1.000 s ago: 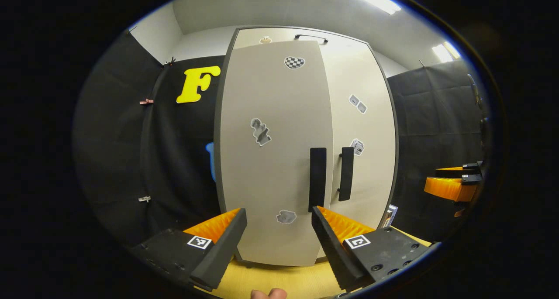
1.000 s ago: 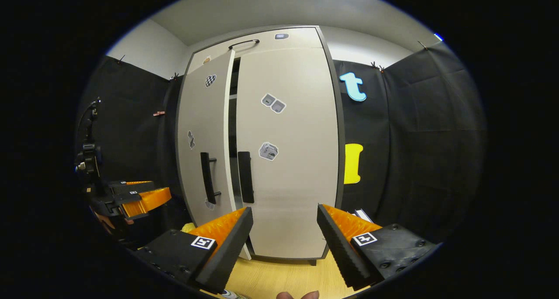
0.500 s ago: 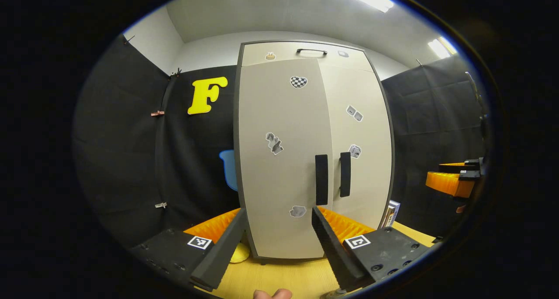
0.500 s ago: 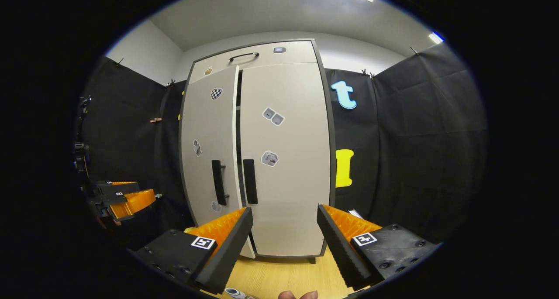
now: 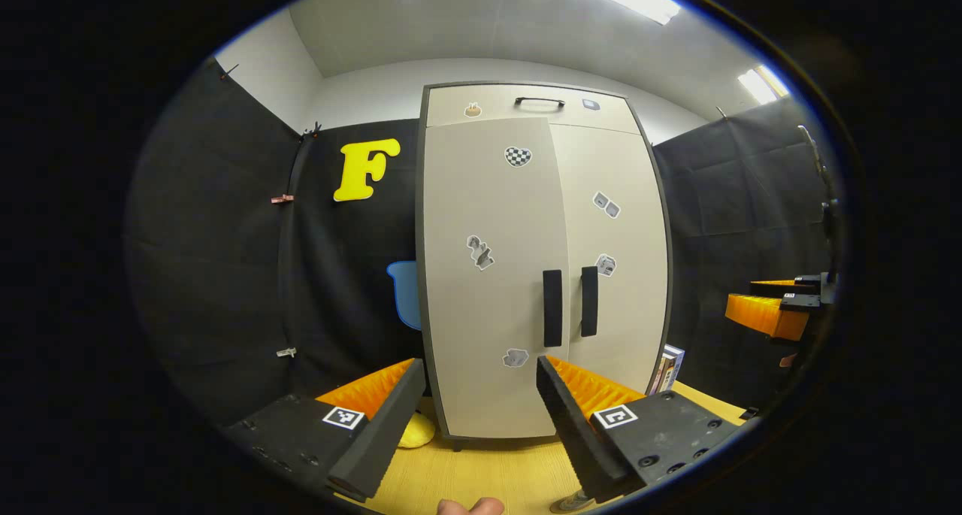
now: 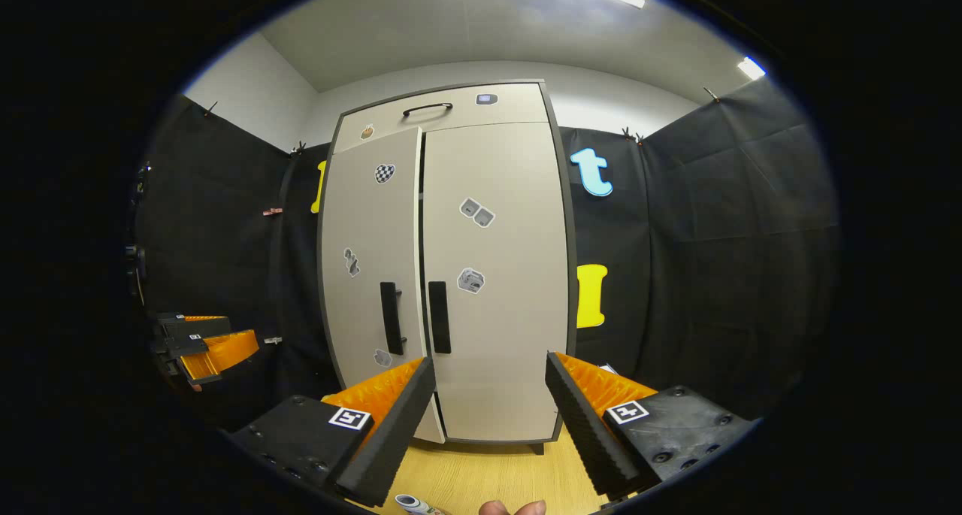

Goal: Grasp the bottle in the cabinet with the left hand and place it on the coaster, then close the right door with the right hand and the left door with the left hand.

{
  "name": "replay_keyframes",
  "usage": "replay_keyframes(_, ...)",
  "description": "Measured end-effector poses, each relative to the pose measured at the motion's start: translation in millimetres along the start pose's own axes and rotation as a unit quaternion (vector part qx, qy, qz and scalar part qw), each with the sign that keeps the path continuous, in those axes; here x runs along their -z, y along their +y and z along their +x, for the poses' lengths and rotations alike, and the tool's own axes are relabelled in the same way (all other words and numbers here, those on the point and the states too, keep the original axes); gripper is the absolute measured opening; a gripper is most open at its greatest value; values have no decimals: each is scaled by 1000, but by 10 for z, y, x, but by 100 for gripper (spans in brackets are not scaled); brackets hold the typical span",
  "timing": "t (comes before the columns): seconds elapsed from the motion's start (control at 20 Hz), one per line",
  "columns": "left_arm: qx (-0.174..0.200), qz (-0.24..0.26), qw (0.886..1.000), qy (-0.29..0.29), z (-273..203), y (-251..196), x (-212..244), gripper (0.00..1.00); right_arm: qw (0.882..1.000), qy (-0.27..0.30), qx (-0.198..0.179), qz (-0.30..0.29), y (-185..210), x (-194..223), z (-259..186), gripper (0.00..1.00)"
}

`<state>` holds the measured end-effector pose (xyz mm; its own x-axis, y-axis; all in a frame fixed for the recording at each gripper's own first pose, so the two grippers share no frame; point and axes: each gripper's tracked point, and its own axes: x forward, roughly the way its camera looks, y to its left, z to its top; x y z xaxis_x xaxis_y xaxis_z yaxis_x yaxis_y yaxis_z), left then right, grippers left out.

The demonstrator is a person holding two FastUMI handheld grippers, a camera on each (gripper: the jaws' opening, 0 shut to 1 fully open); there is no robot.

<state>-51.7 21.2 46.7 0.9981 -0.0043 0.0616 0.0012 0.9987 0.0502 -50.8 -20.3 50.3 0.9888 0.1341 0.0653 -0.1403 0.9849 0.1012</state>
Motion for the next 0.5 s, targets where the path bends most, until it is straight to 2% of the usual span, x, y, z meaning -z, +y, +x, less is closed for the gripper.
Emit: replay_keyframes(0.5, -5, 1, 1000, 2, -153, 47, -33, 95, 1000, 1, -1, 0, 27, -10, -78, 98)
